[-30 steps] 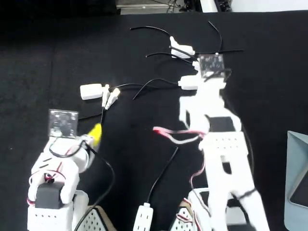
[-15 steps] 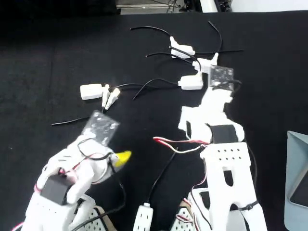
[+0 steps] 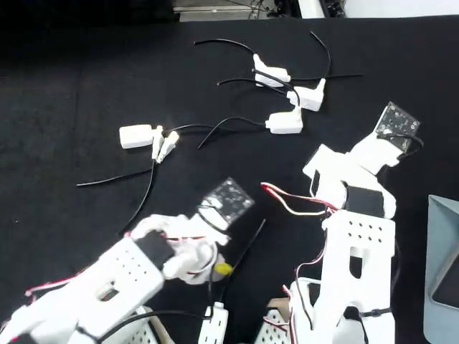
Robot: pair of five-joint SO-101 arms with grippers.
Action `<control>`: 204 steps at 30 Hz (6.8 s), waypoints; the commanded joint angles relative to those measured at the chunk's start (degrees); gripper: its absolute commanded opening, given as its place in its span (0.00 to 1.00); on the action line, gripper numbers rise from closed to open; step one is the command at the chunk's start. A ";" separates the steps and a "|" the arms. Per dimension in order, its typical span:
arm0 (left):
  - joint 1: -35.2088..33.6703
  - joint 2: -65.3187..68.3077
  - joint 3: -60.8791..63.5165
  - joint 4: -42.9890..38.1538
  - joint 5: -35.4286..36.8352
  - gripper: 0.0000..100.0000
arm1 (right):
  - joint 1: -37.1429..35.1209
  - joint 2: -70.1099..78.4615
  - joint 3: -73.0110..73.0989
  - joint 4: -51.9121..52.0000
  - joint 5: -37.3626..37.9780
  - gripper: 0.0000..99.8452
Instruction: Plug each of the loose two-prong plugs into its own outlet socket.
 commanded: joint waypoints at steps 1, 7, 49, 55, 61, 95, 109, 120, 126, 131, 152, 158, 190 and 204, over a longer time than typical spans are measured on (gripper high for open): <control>3.91 10.90 -3.56 -7.74 2.37 0.29 | 1.14 -1.45 0.66 -1.05 -0.44 0.16; 4.53 27.87 -9.63 -11.60 2.37 0.27 | 1.14 -1.45 0.66 -0.97 -0.35 0.16; -49.19 13.71 -15.08 -2.90 5.10 0.27 | 0.62 -1.54 2.15 -0.97 -0.18 0.16; -47.78 13.63 -18.86 1.67 -14.15 0.27 | 0.62 -1.54 2.15 -0.97 -0.18 0.16; -44.53 13.63 -21.49 6.24 -41.05 0.27 | 0.44 -1.54 2.15 -0.97 -0.18 0.16; -32.92 14.33 -9.01 -6.33 -66.46 0.32 | -2.46 -1.80 6.37 -6.68 2.20 0.16; -25.54 19.87 -4.70 -22.95 -54.68 0.32 | -2.46 -1.80 6.37 -6.59 2.20 0.16; -22.29 20.48 -4.18 -28.40 -47.82 0.32 | -2.46 -1.80 6.46 -6.59 2.20 0.16; -21.32 23.21 -3.65 -28.40 -47.65 0.32 | -2.46 -1.80 6.90 -6.59 2.20 0.16; -19.74 30.33 -3.74 -31.91 -47.65 0.28 | -2.37 -1.80 6.99 -6.59 2.20 0.16; -19.74 18.29 -3.74 -18.11 -40.00 0.03 | -2.37 -1.89 6.90 -6.59 2.29 0.16; -19.74 2.64 -3.47 -8.09 -33.23 0.04 | -2.37 -1.89 6.90 -6.59 2.29 0.16; -10.95 41.41 -32.57 -9.49 -46.51 0.33 | 2.46 -1.89 5.67 -6.59 2.29 0.16; -10.24 49.93 -32.48 -14.42 -49.58 0.21 | 2.29 -1.89 5.93 -6.59 2.29 0.16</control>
